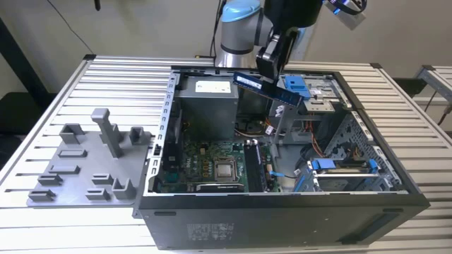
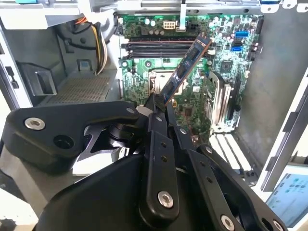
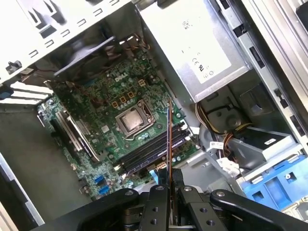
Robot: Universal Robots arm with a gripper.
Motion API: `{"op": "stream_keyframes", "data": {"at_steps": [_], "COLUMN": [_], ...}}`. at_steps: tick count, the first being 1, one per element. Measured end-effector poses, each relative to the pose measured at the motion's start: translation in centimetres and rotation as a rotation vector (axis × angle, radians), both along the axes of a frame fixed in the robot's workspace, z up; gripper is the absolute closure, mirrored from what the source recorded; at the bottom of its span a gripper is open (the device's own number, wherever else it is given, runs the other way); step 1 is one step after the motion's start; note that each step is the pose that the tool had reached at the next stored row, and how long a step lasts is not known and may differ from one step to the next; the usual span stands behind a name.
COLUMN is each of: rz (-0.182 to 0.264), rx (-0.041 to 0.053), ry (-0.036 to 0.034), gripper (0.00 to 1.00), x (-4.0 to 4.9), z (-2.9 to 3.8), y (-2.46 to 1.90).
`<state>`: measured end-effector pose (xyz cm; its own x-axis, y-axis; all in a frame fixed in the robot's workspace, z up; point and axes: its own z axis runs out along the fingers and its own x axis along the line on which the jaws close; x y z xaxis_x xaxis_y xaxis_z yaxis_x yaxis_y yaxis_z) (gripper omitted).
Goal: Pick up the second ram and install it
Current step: 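Insert the second ram into the second slot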
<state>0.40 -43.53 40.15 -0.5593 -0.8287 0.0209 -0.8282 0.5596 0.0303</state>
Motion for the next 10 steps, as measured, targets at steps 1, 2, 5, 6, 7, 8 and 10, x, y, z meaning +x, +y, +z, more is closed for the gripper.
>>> {"op": "stream_keyframes", "data": {"at_steps": [1,2,5,6,7,8,10], "rz": [-0.008,-0.014,-0.037,-0.044,-0.050,-0.057,-0.069], "rx": [0.0000,0.0000,0.0000,0.0000,-0.0001,0.0000,0.0000], "ry": [0.0000,0.0000,0.0000,0.0000,0.0000,0.0000,0.0000], "gripper": [0.86,0.86,0.86,0.86,0.86,0.86,0.86], "x": [0.00,0.00,0.00,0.01,0.01,0.02,0.05], "z": [0.00,-0.01,-0.02,-0.02,-0.02,-0.02,-0.02], "y": [0.00,0.00,-0.01,-0.01,-0.01,-0.02,-0.05]}}
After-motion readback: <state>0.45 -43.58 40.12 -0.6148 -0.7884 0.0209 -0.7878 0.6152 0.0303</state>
